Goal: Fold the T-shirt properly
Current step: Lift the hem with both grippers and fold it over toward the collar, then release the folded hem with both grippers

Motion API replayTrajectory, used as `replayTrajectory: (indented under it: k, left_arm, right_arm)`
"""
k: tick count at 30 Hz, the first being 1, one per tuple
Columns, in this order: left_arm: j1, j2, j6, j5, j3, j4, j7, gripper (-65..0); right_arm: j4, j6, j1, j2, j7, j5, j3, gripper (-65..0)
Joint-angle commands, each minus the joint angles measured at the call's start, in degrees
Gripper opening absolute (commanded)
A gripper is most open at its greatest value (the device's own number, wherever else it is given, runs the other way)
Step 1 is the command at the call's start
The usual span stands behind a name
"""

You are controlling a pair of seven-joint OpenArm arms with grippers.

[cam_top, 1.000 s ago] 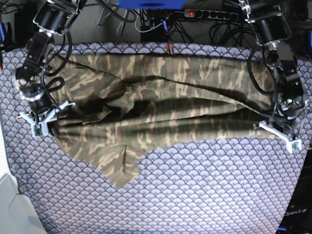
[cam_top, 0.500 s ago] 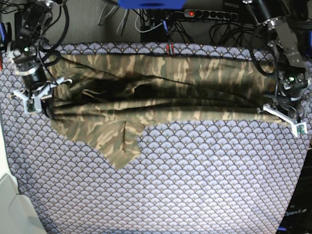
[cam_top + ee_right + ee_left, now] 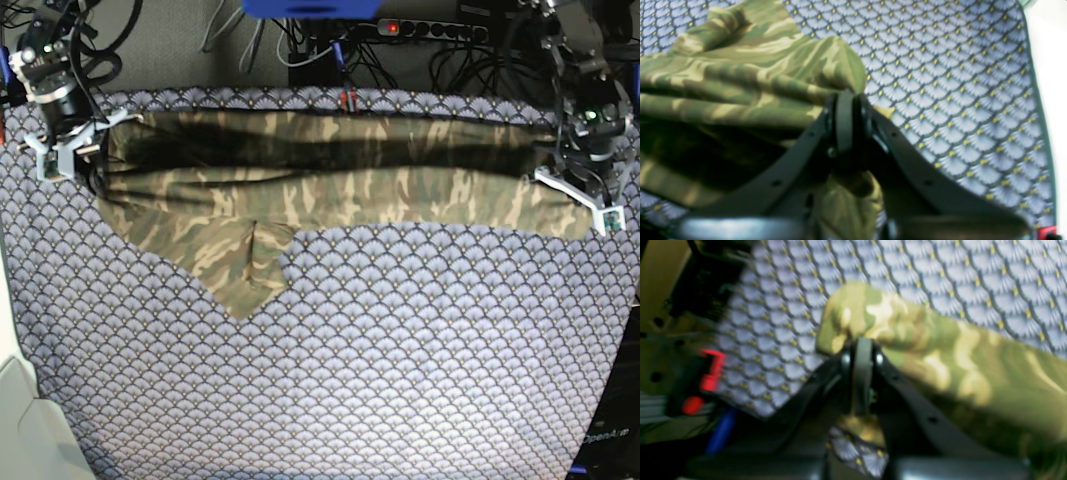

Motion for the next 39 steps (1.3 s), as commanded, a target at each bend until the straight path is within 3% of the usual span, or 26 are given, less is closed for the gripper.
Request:
replayTrajectory:
  k: [1, 11, 32, 34, 39]
  left_arm:
    - [0.3, 0.1, 0.3, 0.5, -0.1, 1.4, -1.2, -64.4]
    - [4.5, 1.5, 0.3, 0.5, -0.4, 2.2, -1.2, -64.4]
    - [4.6, -2.1, 0.3, 0.5, 0.0, -3.7, -1.7, -63.9]
    - [4.6, -2.3, 0.3, 0.5, 0.0, -5.1, -1.7, -60.5]
    - [4.4, -2.4, 0.3, 0.5, 0.0, -7.4, -1.7, -45.5]
  right_arm:
    - [1.2, -0.4, -1.0, 0.5, 1.8, 2.0, 0.4, -65.0]
    - [1.3, -0.4, -5.3, -0.7, 1.9, 3.5, 0.4, -65.0]
    - [-3.9, -0.4, -5.5, -0.3, 1.4, 3.2, 2.1, -65.0]
    - [-3.9, -0.4, -5.6, -0.3, 1.4, 3.1, 2.0, -64.0]
    - [-4.0, -0.4, -5.9, -0.4, 1.4, 3.3, 2.0, -54.1]
